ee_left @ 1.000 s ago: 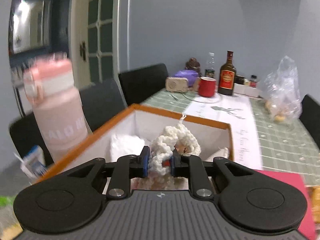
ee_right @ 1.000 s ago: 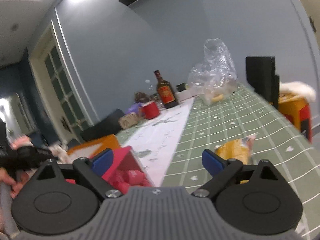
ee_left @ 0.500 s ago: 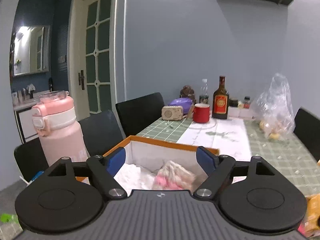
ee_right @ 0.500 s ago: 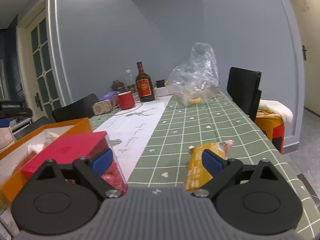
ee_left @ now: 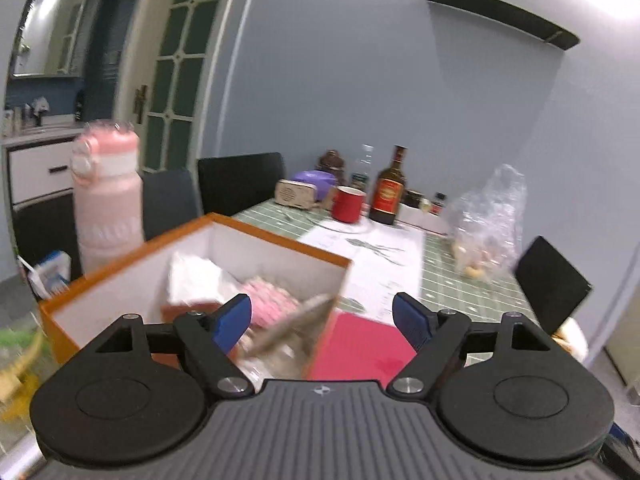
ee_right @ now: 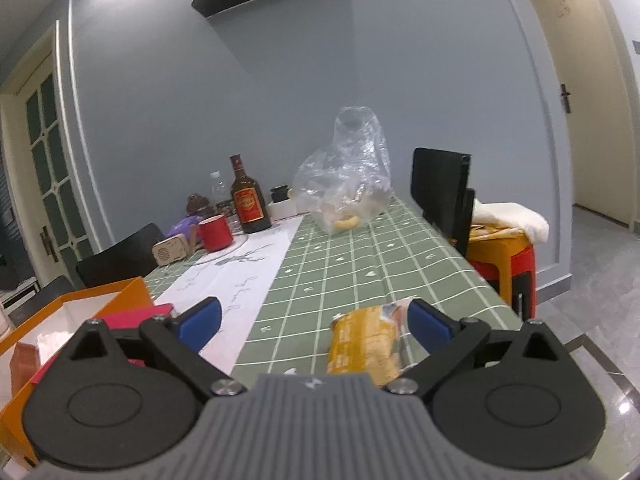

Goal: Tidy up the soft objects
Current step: 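Grasp the white mesh bag with the left tool while the right reaches toward the yellow snack bag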

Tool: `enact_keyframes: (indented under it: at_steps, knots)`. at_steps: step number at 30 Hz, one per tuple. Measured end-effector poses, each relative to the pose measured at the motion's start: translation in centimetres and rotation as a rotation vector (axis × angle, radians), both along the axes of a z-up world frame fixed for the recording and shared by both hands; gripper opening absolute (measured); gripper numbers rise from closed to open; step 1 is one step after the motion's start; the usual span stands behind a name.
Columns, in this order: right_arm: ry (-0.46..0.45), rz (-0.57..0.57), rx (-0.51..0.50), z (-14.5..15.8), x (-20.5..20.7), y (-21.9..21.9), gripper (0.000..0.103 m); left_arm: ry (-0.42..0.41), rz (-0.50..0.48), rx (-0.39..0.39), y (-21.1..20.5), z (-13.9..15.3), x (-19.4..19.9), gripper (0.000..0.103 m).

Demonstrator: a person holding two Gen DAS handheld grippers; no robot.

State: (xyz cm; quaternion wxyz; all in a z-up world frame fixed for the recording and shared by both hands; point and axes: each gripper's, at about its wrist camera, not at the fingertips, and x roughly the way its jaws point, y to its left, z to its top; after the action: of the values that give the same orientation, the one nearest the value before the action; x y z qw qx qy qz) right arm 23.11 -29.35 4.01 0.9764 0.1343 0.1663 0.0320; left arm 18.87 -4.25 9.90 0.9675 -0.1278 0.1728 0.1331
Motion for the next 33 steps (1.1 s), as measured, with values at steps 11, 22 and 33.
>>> enact_keyframes:
  at_steps: [11,22,33]
  knots:
    - [0.054,-0.078,0.024,-0.3,0.4,-2.0,0.098,-0.055,-0.364,0.067,-6.7,-4.6,-2.5,0.094]
    - [0.246,-0.147,0.025,-2.3,2.5,-3.8,0.098,-0.045,-0.624,0.440,-13.5,-9.1,-4.2,0.094]
    - [0.328,-0.176,-0.024,-3.9,3.4,-4.4,0.096,0.175,-0.896,0.296,-13.0,-11.8,-2.1,0.092]
